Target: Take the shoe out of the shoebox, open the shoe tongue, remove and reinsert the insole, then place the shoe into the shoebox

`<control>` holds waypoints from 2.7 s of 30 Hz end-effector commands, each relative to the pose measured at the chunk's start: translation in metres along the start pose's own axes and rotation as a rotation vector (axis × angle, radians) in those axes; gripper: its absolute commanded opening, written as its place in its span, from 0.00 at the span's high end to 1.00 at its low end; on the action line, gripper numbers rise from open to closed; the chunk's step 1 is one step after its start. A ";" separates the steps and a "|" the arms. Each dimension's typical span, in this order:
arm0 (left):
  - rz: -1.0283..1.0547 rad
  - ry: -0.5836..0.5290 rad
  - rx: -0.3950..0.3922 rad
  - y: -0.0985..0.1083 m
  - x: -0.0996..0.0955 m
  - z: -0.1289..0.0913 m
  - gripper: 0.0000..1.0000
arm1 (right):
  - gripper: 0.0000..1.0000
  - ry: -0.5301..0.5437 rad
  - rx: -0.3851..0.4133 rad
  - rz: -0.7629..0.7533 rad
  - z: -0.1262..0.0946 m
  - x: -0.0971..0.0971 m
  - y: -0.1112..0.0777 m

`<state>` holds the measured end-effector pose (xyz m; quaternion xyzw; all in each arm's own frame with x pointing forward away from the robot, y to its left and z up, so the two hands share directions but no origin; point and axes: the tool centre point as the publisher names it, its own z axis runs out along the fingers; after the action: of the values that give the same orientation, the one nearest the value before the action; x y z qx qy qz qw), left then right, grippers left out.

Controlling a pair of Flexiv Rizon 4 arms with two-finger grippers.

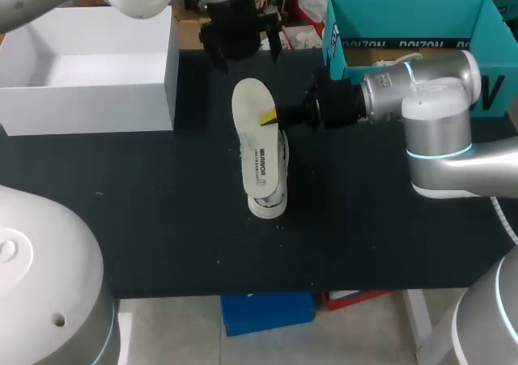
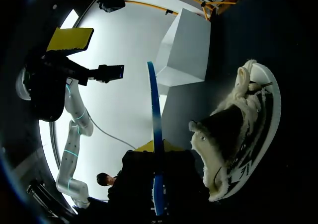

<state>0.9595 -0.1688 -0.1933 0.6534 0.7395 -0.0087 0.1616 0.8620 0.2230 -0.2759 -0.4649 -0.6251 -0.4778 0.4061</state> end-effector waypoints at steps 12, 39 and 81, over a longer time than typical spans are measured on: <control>0.006 -0.022 0.025 -0.056 0.009 -0.015 0.00 | 1.00 0.000 -0.001 0.000 0.001 -0.001 0.000; 0.048 0.001 0.066 -0.169 0.030 -0.023 0.00 | 1.00 0.000 -0.001 0.000 0.001 -0.001 0.000; -0.111 -0.759 0.107 -0.179 0.057 -0.053 0.00 | 1.00 0.000 -0.001 0.000 0.001 -0.001 0.000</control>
<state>0.7716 -0.1307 -0.1885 0.5892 0.6843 -0.2610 0.3413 0.8620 0.2228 -0.2758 -0.4649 -0.6251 -0.4777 0.4061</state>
